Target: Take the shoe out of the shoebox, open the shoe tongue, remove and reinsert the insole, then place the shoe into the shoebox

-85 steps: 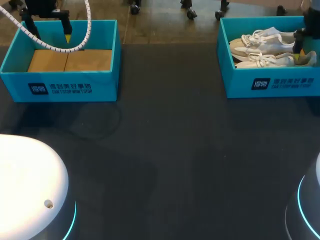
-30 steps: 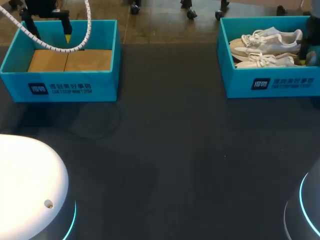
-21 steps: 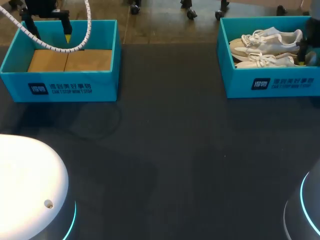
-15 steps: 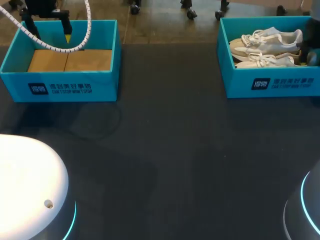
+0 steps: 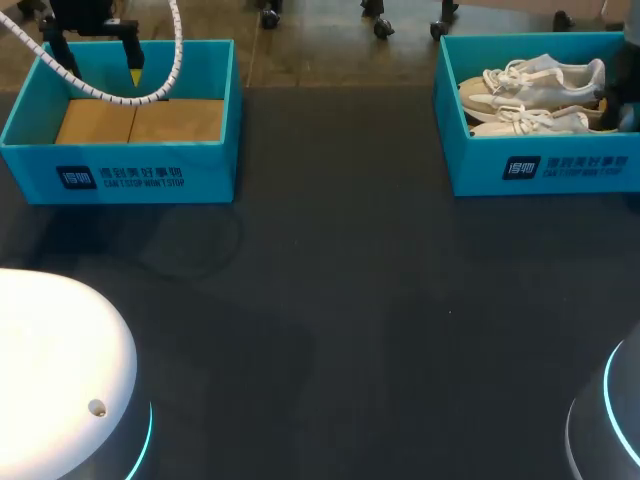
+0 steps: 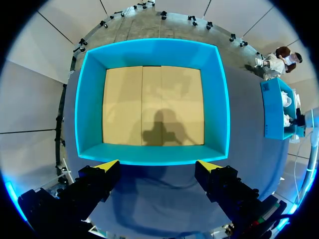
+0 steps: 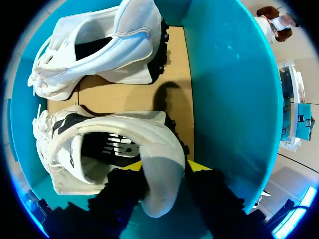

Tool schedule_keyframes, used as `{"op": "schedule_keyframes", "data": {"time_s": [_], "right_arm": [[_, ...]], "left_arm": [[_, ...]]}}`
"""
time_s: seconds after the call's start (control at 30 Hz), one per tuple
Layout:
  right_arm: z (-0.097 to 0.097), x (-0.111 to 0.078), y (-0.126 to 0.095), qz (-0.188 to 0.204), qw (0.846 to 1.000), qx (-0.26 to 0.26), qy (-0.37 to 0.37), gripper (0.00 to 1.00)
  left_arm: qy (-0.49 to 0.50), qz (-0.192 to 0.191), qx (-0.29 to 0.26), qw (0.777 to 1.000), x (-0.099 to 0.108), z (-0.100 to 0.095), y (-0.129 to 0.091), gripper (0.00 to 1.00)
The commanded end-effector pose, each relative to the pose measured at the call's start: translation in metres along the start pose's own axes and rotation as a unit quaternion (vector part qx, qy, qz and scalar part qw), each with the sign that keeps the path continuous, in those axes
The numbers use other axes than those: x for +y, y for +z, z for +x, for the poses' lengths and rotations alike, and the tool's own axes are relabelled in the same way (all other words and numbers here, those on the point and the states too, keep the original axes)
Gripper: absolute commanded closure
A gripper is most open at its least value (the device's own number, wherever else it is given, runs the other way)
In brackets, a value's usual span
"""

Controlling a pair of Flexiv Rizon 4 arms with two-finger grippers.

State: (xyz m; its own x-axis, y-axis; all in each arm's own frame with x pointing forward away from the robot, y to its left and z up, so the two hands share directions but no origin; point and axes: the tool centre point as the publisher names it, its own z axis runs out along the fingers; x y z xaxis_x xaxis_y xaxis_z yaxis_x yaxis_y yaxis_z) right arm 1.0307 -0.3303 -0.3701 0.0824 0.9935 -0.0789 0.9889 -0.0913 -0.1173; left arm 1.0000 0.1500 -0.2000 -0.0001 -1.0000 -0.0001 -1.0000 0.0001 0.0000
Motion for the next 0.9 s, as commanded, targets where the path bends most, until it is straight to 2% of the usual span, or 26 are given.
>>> {"op": "schedule_keyframes", "data": {"time_s": [0.03,0.33,0.7,0.9], "right_arm": [[0.000,0.004,0.002,0.005,1.000,0.004,0.002,1.00],[-0.007,0.001,-0.012,-0.011,0.999,0.004,0.044,1.00],[-0.017,0.005,-0.045,-0.022,0.992,-0.025,0.120,1.00],[-0.025,0.000,-0.064,-0.029,0.990,-0.020,0.140,1.00]], "left_arm": [[0.000,0.000,0.000,1.000,0.000,0.000,0.000,0.00],[0.000,0.000,0.000,1.000,0.000,0.000,0.000,0.00],[0.000,0.000,0.000,1.000,0.000,0.000,0.000,0.00],[0.000,0.000,0.000,1.000,0.000,0.000,0.000,0.00]]}}
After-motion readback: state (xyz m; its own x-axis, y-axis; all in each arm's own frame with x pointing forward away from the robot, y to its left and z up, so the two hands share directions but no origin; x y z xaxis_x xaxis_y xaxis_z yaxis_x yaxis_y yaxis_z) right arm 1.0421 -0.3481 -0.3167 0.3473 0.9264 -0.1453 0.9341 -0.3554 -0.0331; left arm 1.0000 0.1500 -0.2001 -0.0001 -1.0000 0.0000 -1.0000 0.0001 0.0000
